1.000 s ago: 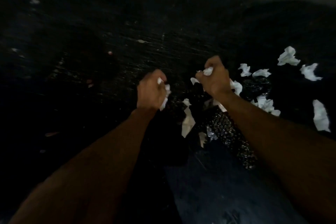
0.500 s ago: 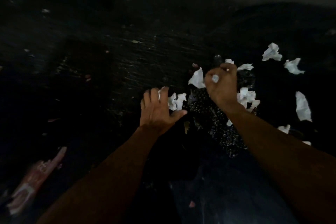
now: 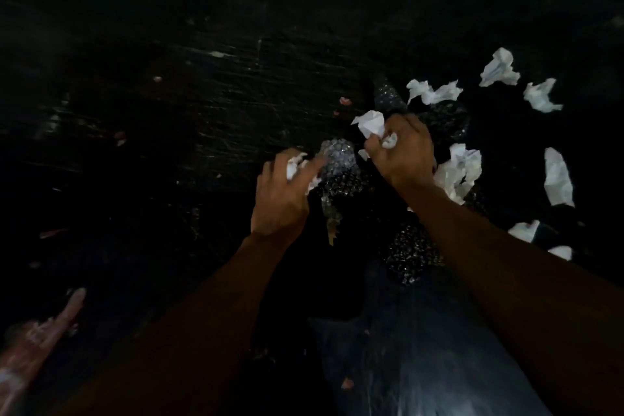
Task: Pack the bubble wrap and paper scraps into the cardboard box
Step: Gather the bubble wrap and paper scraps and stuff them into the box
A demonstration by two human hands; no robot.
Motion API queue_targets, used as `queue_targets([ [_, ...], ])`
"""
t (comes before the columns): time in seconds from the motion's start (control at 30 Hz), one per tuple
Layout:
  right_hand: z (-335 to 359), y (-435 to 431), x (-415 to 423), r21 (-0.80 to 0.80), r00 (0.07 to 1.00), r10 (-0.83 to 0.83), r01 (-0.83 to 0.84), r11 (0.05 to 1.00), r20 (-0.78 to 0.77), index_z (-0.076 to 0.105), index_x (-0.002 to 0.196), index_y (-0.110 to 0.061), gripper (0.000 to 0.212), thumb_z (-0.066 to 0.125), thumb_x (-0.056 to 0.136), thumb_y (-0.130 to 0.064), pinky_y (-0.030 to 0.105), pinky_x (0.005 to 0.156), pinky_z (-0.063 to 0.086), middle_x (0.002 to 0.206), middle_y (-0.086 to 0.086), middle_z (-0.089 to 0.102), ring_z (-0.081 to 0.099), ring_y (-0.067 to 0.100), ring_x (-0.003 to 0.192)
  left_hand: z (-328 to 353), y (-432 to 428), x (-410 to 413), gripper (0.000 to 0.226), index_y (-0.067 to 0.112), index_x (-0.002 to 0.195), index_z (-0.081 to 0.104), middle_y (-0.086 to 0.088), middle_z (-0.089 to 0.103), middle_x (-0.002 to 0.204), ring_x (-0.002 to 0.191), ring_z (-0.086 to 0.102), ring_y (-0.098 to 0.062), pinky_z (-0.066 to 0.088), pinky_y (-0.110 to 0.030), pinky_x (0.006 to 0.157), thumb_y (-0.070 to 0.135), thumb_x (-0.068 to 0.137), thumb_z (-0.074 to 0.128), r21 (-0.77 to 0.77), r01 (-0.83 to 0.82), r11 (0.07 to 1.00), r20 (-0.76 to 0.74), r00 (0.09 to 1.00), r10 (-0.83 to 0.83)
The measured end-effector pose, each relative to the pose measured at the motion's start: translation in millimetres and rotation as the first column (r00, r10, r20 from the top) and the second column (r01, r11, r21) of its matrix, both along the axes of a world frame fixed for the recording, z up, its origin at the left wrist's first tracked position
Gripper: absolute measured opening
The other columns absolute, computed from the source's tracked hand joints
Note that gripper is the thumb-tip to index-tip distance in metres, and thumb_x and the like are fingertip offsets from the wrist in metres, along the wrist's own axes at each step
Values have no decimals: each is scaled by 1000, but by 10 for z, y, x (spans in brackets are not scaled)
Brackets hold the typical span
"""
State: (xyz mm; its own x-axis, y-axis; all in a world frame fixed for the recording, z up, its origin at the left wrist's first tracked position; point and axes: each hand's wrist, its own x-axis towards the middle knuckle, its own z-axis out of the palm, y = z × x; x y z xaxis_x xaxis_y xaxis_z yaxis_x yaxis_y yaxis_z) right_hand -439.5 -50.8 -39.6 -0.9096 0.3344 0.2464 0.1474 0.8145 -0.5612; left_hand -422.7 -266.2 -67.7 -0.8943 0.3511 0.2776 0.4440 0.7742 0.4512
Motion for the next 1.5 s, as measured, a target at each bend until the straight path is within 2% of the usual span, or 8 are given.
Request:
queue_targets([
  [0.1, 215, 61, -25, 8, 999, -47, 48, 999, -21, 46, 71, -14, 23, 63, 79, -28, 25, 66, 33, 89, 9, 55, 53, 23, 77, 105, -3, -27, 27, 24, 101, 63, -12, 53, 114, 89, 56, -36, 51, -46, 73, 26, 78, 49, -50, 33, 998, 41, 999, -31],
  [0.27, 689, 139, -7, -6, 990, -138, 138, 990, 15, 47, 81, -17, 23, 60, 83, -36, 27, 63, 34, 73, -3, 55, 53, 16, 68, 451, 47, -160, 30, 18, 98, 62, -12, 53, 111, 90, 59, -38, 51, -42, 76, 41, 80, 61, -66, -124, 990, 283, 949, 138],
  [0.47, 1285, 403, 266, -226, 999, -17, 7, 974, -40, 52, 129, -35, 49, 60, 82, -22, 16, 81, 43, 106, -12, 60, 57, 5, 95, 1177, 295, -332, 48, 16, 83, 69, -12, 64, 90, 83, 63, -31, 48, -35, 70, 63, 81, 59, 68, -51, 996, 149, 988, 41],
  [0.73, 1837, 951, 854, -275, 989, 8, -49, 960, -149, 65, 118, -22, 30, 64, 88, -27, 16, 84, 44, 115, -6, 65, 59, 9, 107, 2060, 781, 51, 70, 23, 140, 47, -11, 61, 129, 120, 56, -26, 46, -40, 100, 59, 81, 63, 137, 69, 988, 23, 997, -73],
  [0.9, 2237, 1327, 1434, -284, 984, 44, -92, 954, -172, 63, 111, -22, 35, 73, 82, -39, 7, 64, 38, 94, -14, 59, 56, -4, 82, 2409, 1140, 672, 83, 23, 146, 36, -13, 57, 135, 125, 52, -29, 44, -43, 102, 63, 78, 62, 128, 30, 991, -25, 999, -27],
  [1.07, 2618, 1705, 2001, -258, 975, 24, -81, 963, -219, 66, 108, -19, 40, 75, 78, -44, 13, 69, 42, 97, -8, 66, 62, 4, 89, 2813, 1460, 1197, 97, 28, 151, 17, -14, 65, 117, 113, 58, -31, 47, -46, 97, 64, 75, 65, 155, 29, 988, -39, 999, -23],
  [1.33, 3139, 2206, 2895, -128, 957, -124, 93, 987, -263, 63, 114, -18, 59, 66, 75, -62, 36, 87, 52, 110, 1, 68, 63, 17, 101, 3401, 2025, 1769, 88, 14, 141, 44, -13, 60, 130, 124, 52, -30, 43, -44, 103, 68, 75, 62, 166, 212, 963, -134, 972, -191],
  [1.5, 3303, 2647, 3587, -36, 942, -222, 220, 975, -251, 61, 119, -21, 61, 66, 76, -63, 32, 85, 48, 116, 1, 66, 60, 16, 104, 3589, 2581, 2199, 85, 17, 143, 41, -11, 55, 136, 128, 48, -29, 40, -40, 102, 64, 76, 64, 215, 317, 924, -156, 945, -288],
])
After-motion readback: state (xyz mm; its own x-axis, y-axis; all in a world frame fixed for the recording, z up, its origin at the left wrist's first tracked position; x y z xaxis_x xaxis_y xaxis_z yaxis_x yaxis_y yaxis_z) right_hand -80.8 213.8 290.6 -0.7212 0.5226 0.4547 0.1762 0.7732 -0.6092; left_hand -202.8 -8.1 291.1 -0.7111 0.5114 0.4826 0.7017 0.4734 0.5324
